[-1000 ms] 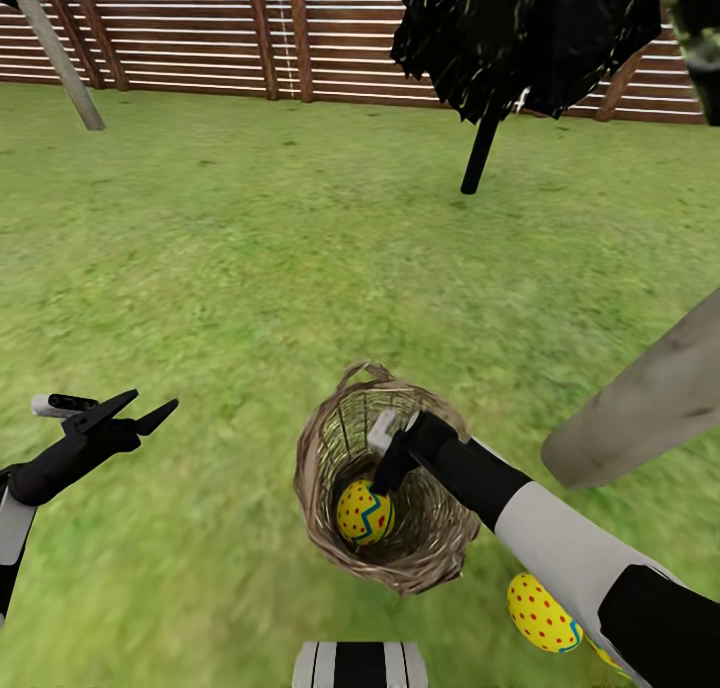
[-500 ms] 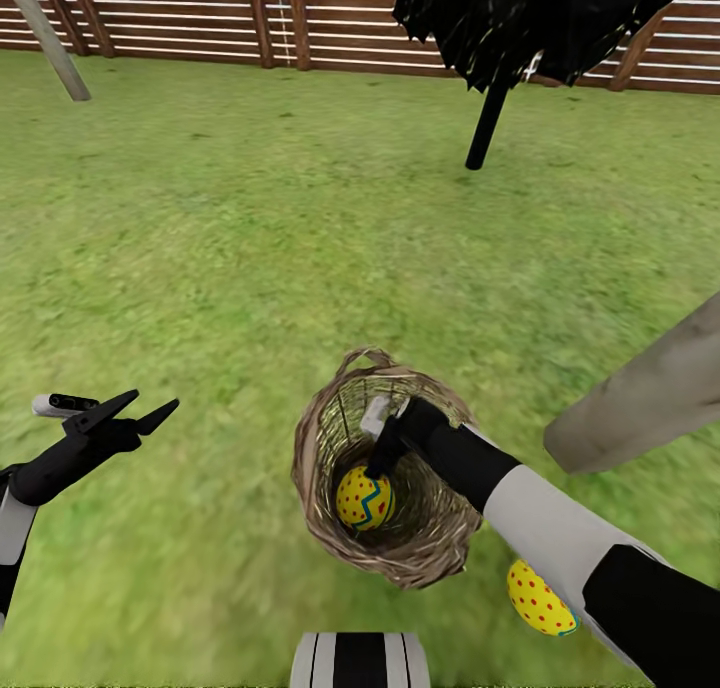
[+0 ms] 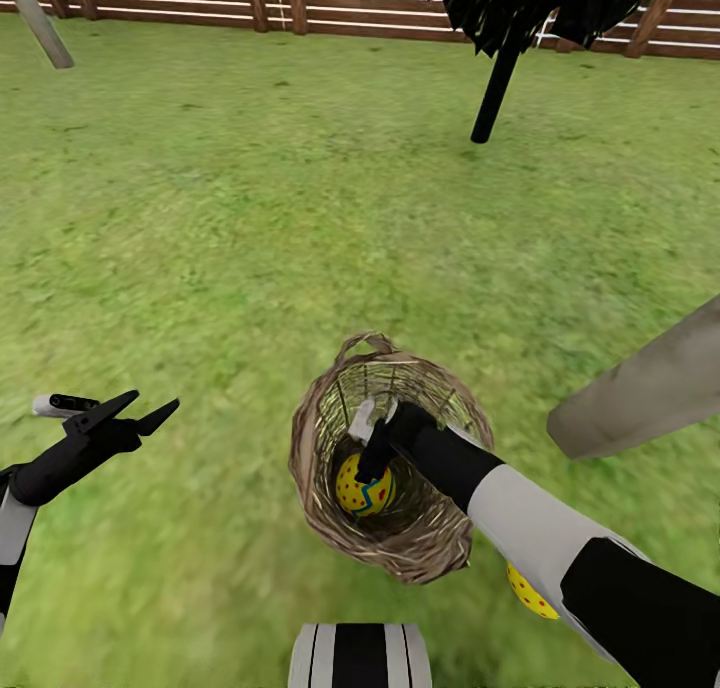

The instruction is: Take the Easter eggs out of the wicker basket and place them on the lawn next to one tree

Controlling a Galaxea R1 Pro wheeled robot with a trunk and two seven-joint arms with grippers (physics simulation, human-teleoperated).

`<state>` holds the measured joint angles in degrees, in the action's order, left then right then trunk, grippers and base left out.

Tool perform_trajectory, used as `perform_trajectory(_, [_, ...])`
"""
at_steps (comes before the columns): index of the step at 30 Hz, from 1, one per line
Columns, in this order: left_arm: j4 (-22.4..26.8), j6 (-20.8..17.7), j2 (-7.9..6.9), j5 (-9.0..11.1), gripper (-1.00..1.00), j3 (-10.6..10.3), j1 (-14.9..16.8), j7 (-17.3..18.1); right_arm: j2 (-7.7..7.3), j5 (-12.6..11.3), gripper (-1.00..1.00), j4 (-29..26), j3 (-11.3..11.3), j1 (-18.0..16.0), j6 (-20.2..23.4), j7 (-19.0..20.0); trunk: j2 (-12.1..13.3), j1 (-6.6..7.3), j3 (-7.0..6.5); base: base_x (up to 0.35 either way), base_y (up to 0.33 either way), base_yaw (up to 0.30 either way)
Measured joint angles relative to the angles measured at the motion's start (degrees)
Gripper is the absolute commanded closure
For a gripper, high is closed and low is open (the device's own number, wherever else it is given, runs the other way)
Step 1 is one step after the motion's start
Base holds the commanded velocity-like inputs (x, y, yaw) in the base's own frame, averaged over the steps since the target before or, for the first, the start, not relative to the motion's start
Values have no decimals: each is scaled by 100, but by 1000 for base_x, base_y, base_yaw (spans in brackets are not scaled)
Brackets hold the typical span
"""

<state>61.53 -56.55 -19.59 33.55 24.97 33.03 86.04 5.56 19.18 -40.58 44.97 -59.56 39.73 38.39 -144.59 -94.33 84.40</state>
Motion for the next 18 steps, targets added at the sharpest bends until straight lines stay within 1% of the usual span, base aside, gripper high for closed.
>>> perform_trajectory(4, [-5,2,0,4,-100,1,0,0,13,54,-100,2,0,-1,6,-37,-5,-10,89,0,0,0])
perform_trajectory(6, [-8,2,0,2,-100,0,0,0,3,155,-100,-15,-6,-1,3,-32,-8,-15,133,0,0,0])
perform_trajectory(9, [-17,2,0,0,-100,0,0,0,-32,238,-100,-16,-23,-1,-9,-15,-12,-23,200,0,0,0])
perform_trajectory(12, [-18,2,3,0,-100,-1,0,-4,-44,254,-100,2,-32,-21,-41,-11,-16,-31,266,0,0,0])
perform_trajectory(15, [-17,3,8,0,-100,-1,0,-8,-52,248,-100,51,-31,-195,-196,13,-20,-38,332,0,0,0])
perform_trajectory(18, [-18,2,15,-2,-100,-1,0,-10,-48,265,-100,248,-35,-299,-293,24,-24,-47,399,0,0,0])
